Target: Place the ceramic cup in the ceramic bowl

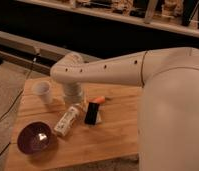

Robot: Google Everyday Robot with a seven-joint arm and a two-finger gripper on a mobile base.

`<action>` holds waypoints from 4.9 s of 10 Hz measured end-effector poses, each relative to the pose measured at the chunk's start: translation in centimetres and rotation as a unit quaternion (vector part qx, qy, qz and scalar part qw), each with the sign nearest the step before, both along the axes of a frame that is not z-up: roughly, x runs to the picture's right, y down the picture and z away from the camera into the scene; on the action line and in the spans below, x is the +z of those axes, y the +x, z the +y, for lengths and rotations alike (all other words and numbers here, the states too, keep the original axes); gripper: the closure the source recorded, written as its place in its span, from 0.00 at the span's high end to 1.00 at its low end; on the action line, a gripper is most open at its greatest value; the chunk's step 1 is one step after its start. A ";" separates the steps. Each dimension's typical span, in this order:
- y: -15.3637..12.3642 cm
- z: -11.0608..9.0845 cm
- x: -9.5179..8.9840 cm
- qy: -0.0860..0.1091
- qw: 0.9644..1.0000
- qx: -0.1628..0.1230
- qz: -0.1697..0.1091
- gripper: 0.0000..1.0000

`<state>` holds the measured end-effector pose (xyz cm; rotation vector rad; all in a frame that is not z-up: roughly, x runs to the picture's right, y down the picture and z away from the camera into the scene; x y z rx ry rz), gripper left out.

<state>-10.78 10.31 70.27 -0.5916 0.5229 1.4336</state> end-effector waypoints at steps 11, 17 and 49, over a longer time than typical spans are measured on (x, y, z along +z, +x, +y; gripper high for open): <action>0.0 0.0 0.0 0.000 1.000 0.000 0.000 0.65; 0.0 0.0 0.0 0.000 1.000 0.000 0.000 0.65; -16.6 -9.3 9.9 0.060 0.994 -0.048 -0.080 0.65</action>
